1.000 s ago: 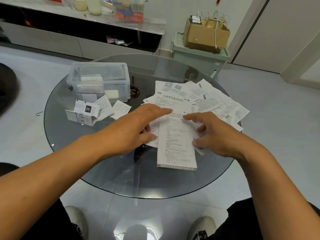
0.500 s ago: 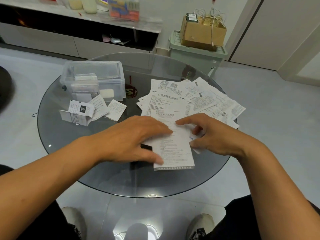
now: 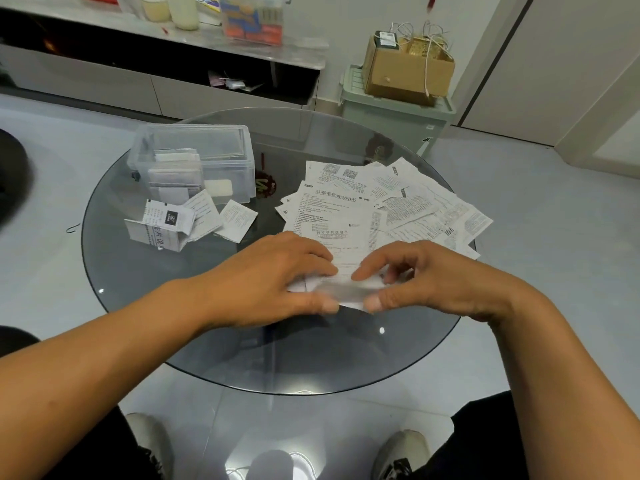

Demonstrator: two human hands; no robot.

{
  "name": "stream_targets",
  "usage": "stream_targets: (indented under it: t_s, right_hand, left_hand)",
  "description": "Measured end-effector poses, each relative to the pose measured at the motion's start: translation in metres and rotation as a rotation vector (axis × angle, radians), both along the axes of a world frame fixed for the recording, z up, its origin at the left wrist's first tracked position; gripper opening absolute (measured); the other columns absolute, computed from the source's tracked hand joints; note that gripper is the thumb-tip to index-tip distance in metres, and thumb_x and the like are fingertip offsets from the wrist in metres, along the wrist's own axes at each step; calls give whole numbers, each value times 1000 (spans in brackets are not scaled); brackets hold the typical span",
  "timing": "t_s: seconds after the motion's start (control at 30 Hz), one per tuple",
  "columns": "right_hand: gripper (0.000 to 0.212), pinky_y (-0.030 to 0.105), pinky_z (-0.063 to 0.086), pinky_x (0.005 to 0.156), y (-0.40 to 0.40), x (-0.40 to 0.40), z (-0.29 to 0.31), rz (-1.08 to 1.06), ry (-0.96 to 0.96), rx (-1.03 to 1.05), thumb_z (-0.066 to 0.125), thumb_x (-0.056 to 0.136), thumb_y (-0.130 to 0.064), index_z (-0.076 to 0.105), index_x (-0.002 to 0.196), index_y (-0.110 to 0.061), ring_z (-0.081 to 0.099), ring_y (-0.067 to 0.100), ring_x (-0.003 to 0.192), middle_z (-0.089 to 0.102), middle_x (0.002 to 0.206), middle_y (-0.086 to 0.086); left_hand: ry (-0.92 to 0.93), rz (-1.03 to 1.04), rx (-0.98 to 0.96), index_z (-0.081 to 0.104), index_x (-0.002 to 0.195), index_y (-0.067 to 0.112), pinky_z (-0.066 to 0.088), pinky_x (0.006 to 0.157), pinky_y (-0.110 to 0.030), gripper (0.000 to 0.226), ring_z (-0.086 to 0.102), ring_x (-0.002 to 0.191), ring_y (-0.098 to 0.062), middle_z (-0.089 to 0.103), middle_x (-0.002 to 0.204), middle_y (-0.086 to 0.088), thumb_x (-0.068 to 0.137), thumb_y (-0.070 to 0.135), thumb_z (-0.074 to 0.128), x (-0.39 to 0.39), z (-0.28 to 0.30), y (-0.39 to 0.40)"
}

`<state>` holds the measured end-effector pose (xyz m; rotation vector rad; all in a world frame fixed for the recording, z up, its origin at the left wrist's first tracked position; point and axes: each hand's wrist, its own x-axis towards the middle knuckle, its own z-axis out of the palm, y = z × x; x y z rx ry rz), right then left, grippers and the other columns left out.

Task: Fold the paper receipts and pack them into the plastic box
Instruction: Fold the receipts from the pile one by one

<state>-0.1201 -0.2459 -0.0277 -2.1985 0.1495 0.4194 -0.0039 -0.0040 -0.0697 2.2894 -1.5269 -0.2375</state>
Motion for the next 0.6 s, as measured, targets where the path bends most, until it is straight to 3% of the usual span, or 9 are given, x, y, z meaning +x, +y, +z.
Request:
stream_targets:
  t_s: [0.13,0.23,0.3,0.4,0.47,0.53,0.6]
  right_hand:
    - [23,18,47,72,-3,5,-4,-103,-56,42,87,76,-37,81,98,-33,58,-1,74,72,83,-14]
    - [28,33,57,84,-3,7,-8,-103,-94,26,85,78,-36,80,104,-29,67,12,87,76,96,-8]
    - [22,38,58,96,-1,7,-6,-109,-151,67,81,85,-32,79,106,-25,70,15,101,76,107,-5]
    - [8,22,57,75,8,9,-3,-190,-279,178,67,99,-21,69,103,-14,72,4,87,77,93,-14]
    - [6,27,55,63,17,13,-9,-282,-358,67,62,103,-28,65,100,-24,70,4,75,74,85,-14]
    - [8,39,59,68,25,18,-18,-333,-390,-15,61,102,-37,64,103,-30,70,7,77,74,91,-10]
    - [28,41,60,81,31,22,-26,-336,-359,25,69,93,-47,60,119,-40,71,5,90,73,104,-14]
  left_hand:
    - [187,108,-129,71,100,36,49,92,-34,29,57,108,-3,67,112,21,95,59,54,1,-3,-3]
    - [327,206,-223,62,84,32,47,69,-30,25,57,76,-3,64,79,19,101,48,52,-2,-2,-3]
    - [390,243,-285,55,83,29,44,64,-32,28,50,67,-6,58,73,13,102,48,48,-5,-1,-3]
    - [516,235,-290,52,98,36,52,76,-45,31,62,80,-11,68,87,11,94,66,49,-6,3,-2]
    - [641,248,-260,44,124,49,54,89,-41,50,69,93,-8,73,105,17,83,66,66,-6,3,-4]
    - [568,288,-256,26,142,58,52,86,-31,79,67,88,-3,72,101,21,83,48,77,-7,-1,-8]
    - [479,348,-306,16,149,57,47,75,-23,88,61,76,-4,66,83,15,88,33,76,-6,-6,-12]
